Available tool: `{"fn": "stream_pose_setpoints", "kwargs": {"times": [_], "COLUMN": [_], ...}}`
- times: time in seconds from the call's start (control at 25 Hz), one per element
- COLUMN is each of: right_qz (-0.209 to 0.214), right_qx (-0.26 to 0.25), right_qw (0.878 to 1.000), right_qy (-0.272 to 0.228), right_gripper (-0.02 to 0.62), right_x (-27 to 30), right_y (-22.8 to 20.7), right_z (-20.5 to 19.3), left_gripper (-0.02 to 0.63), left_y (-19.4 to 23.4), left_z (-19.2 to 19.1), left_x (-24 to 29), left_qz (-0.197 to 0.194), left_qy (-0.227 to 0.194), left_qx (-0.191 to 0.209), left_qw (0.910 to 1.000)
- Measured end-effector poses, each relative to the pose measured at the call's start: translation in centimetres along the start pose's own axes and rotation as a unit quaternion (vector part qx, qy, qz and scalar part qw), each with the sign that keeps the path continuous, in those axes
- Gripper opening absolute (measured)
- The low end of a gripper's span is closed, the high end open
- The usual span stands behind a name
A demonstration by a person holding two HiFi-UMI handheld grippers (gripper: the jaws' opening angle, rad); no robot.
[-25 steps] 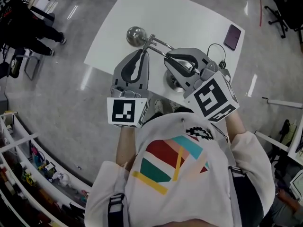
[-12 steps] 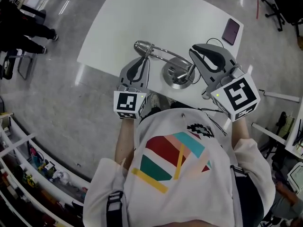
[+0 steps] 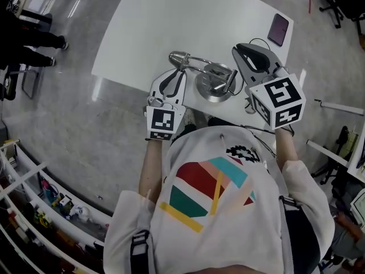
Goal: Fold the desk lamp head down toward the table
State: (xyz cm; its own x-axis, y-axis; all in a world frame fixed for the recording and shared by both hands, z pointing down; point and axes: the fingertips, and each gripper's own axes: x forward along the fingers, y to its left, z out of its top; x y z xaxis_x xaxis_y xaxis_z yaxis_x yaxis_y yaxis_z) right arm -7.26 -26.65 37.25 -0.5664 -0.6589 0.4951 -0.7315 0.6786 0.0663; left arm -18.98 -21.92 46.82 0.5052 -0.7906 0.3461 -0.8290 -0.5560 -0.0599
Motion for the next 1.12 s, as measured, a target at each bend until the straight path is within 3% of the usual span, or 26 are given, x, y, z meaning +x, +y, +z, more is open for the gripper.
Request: {"fn": "stream_pose_setpoints", "kwargs": {"times": [0.12,0.24,0.36,0.64,0.84,1.12], "right_qz": [0.017,0.047,0.047,0.052,0.057,0.056], "right_qx": [0.039,0.114,0.154,0.162,0.165,0.155], "right_qw": [0.999,0.992,0.987,0.985,0.984,0.986], "right_qy": [0.007,0.010,0.018,0.027,0.025,0.019], "right_gripper": [0.037,0.037,0.037,0.037,0.037,0.037], "right_x": [0.3,0.2,0.3,0.4,0.3,-0.5], "right_y": [-0.2,-0.2,-0.1,0.6,0.7,1.0], "right_z": [-1.7,-3.7,-4.9,-6.1,-6.2,-6.3], "left_gripper": [0.086,0.086,0.086,0.086,0.086,0.087], "left_y": [-0.1,-0.6,-0.9,-2.8,-3.0,-3.1], "left_z": [-0.3,-0.6,-1.1,-2.1,-2.0,-2.2], "left_x": [0.1,0.4,0.4,1.2,1.5,1.4], "left_qz": [-0.003,-0.016,-0.027,-0.057,-0.057,-0.043], "left_qy": [0.003,0.004,0.012,0.037,0.030,0.021], "left_qx": [-0.007,-0.008,-0.003,0.012,0.002,-0.045], "left_qw": [1.0000,0.9998,0.9996,0.9976,0.9979,0.9978]}}
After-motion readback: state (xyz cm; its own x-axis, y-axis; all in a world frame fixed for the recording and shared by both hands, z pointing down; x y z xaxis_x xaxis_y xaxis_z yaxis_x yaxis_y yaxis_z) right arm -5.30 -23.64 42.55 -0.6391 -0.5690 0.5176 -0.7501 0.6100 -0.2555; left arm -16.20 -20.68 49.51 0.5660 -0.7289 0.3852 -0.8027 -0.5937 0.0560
